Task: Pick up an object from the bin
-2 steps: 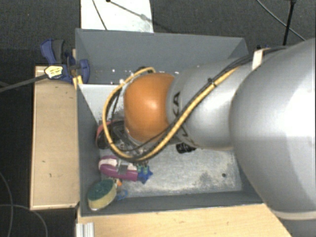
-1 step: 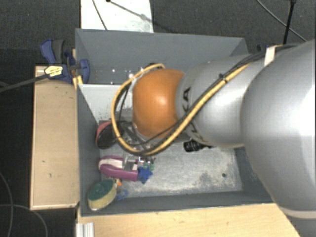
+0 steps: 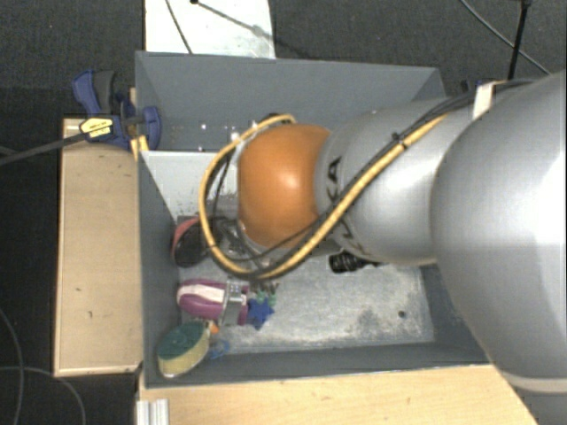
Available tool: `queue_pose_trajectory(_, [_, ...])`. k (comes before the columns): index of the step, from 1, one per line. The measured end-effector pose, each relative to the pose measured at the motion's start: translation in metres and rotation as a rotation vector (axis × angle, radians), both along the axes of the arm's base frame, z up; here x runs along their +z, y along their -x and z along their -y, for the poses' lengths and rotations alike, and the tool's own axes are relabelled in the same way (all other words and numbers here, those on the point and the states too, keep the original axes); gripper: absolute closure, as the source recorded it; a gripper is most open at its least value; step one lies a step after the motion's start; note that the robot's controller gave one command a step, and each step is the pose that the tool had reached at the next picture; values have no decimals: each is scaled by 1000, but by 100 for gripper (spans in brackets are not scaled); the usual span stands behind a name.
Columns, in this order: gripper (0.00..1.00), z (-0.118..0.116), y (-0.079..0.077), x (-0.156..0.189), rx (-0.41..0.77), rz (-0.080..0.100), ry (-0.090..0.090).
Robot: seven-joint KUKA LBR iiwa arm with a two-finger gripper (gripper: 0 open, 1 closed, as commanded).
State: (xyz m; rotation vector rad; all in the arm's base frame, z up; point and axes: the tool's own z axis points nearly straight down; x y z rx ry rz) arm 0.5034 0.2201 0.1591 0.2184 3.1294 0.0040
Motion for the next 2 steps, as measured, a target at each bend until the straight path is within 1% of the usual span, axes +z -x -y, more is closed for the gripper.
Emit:
queue_pose_trajectory(1, [0,-5,-8,-91,-103,-9,4])
queue_pose_trajectory(2, [100,-6,-9,-86,-107,-7,2])
